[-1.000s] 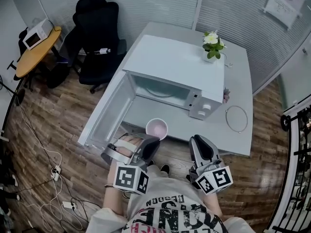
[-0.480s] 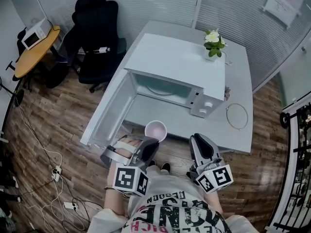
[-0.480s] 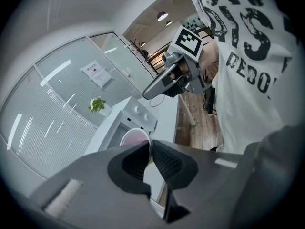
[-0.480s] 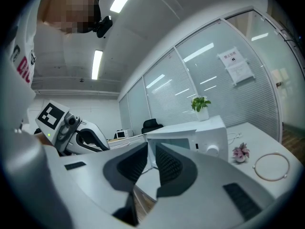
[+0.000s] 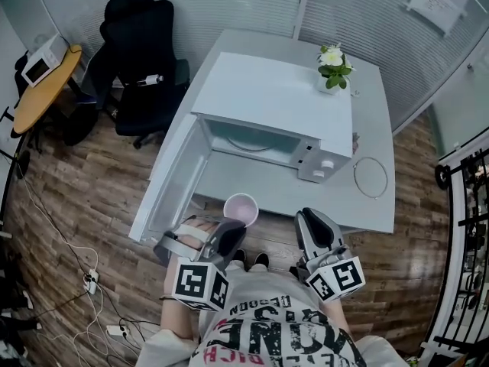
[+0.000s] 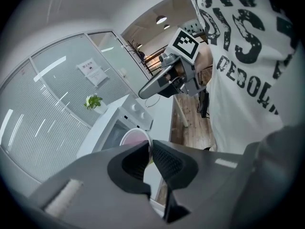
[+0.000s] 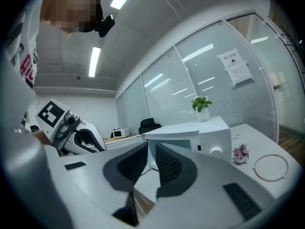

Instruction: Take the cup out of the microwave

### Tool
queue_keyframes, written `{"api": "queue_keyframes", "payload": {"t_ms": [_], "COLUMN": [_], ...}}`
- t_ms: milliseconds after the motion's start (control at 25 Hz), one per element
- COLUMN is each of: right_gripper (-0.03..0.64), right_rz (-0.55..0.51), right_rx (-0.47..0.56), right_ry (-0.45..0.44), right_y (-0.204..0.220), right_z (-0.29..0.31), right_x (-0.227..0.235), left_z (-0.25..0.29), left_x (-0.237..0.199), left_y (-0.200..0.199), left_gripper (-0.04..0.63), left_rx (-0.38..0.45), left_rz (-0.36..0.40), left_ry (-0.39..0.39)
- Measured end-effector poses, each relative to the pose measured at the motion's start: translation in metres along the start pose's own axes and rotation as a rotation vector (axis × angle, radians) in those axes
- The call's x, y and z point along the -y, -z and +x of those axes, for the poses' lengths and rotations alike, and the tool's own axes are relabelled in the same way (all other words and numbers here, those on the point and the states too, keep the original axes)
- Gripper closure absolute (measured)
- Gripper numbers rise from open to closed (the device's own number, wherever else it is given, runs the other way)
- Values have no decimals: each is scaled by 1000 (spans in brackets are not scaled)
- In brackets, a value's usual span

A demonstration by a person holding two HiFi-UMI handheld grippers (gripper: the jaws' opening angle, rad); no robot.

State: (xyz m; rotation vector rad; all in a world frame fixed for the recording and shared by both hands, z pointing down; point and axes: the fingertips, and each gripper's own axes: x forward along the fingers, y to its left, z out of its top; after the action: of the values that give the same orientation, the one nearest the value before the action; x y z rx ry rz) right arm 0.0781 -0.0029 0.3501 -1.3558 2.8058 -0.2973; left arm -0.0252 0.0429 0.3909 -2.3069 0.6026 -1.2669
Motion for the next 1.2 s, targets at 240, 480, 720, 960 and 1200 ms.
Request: {"api": "queue_keyframes", "payload": {"t_ms": [240,480,720,960,1200], "right_gripper": [554,554,554,554,554], "right_rz": [-2,-13,-14,-11,-13], "right_rx": [-5,10,6,-15,-17], "right_ry": [22,38,31,19,17], "right_y": [-2,-9,-8,-3,-4], "right_z": [9,18,25,29,32], "right_x": [6,14,17,14,13], "left_z": [3,4,12,14,13], "left_x": [-13,-30,-30,-31,-34], "left_y": [-3,-9,-9,-1,2], "left_gripper": [560,560,560,560,559], "left_rx": [45,69,74,57,51], "left_rz": [10,19,29,18,13], "left_ry": [17,30,38,42,40]}}
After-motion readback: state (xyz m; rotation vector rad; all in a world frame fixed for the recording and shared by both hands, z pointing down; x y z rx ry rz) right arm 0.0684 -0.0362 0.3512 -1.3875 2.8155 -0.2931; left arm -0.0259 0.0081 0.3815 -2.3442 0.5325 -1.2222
